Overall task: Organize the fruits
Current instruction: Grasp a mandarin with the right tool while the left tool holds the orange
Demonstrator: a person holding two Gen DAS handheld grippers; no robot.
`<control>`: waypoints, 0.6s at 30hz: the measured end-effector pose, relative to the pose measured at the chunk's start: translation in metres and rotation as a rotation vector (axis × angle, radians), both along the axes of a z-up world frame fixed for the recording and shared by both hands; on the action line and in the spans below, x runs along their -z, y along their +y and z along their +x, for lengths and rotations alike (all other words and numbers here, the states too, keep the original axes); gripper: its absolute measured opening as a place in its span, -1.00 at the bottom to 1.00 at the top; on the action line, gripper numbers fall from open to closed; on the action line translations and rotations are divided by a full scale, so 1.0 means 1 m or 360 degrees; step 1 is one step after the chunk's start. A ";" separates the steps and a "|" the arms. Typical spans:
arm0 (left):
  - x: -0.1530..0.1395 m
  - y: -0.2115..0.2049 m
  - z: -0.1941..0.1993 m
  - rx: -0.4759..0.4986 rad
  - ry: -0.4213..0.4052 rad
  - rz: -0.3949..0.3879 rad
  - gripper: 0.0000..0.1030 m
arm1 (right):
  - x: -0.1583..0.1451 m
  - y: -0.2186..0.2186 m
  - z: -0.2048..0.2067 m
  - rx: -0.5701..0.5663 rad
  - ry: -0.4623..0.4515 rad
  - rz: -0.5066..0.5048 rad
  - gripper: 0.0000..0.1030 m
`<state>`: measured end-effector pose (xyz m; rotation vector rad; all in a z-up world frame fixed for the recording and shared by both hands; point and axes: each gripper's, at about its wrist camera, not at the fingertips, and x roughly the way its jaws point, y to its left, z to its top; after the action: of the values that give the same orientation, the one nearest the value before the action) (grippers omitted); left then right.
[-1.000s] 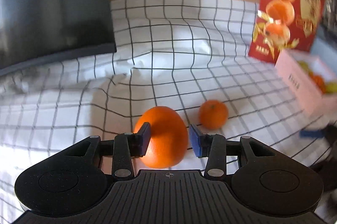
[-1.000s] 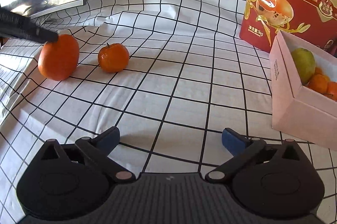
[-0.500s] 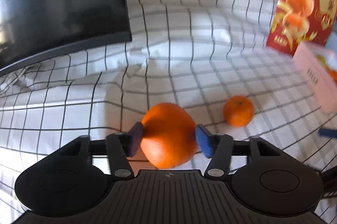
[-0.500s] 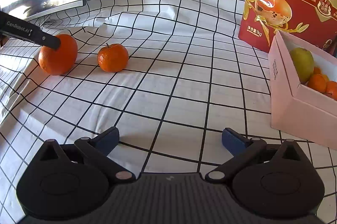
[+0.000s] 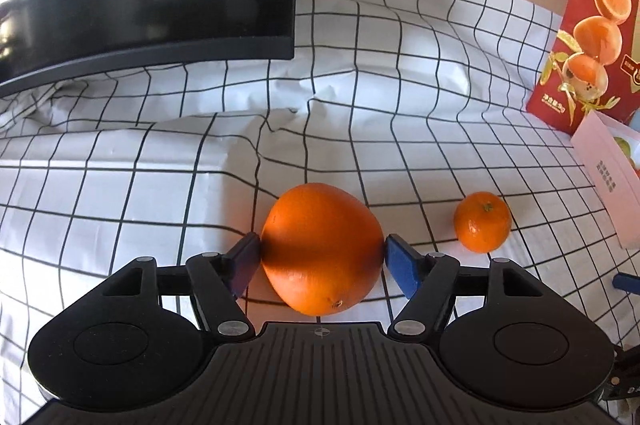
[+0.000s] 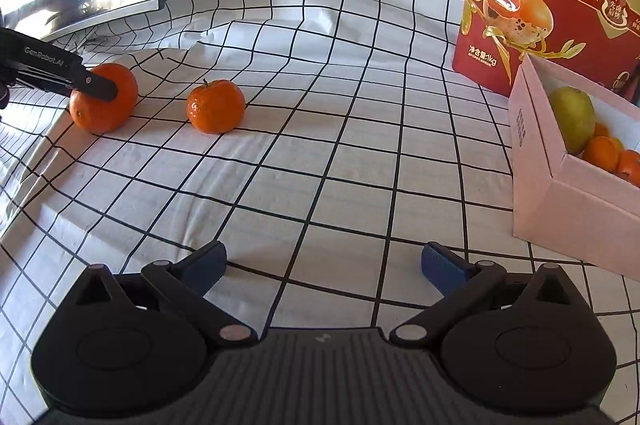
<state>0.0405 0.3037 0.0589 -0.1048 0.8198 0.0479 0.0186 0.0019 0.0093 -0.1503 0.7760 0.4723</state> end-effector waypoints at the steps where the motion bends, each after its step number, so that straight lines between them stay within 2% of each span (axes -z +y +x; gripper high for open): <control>1: 0.000 0.001 0.002 -0.0008 0.0002 -0.0013 0.45 | 0.000 0.000 0.000 0.0003 0.0010 -0.0002 1.00; 6: 0.003 0.005 0.012 -0.0005 0.0078 -0.0080 0.50 | -0.002 0.004 0.002 0.0025 0.0054 -0.0032 1.00; 9: 0.015 0.010 0.020 0.0015 0.0220 -0.0240 0.50 | -0.002 0.004 0.001 0.0007 0.0033 -0.0024 1.00; 13: 0.014 0.000 0.011 -0.0008 0.0201 -0.0167 0.48 | -0.001 0.002 0.000 -0.0022 0.0020 -0.0020 1.00; 18: 0.015 -0.009 -0.008 -0.0061 0.0167 -0.0188 0.47 | -0.001 0.001 0.000 -0.0054 0.0021 -0.0024 0.99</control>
<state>0.0325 0.2944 0.0439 -0.2309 0.9252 0.0414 0.0191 0.0028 0.0106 -0.1747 0.7907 0.5002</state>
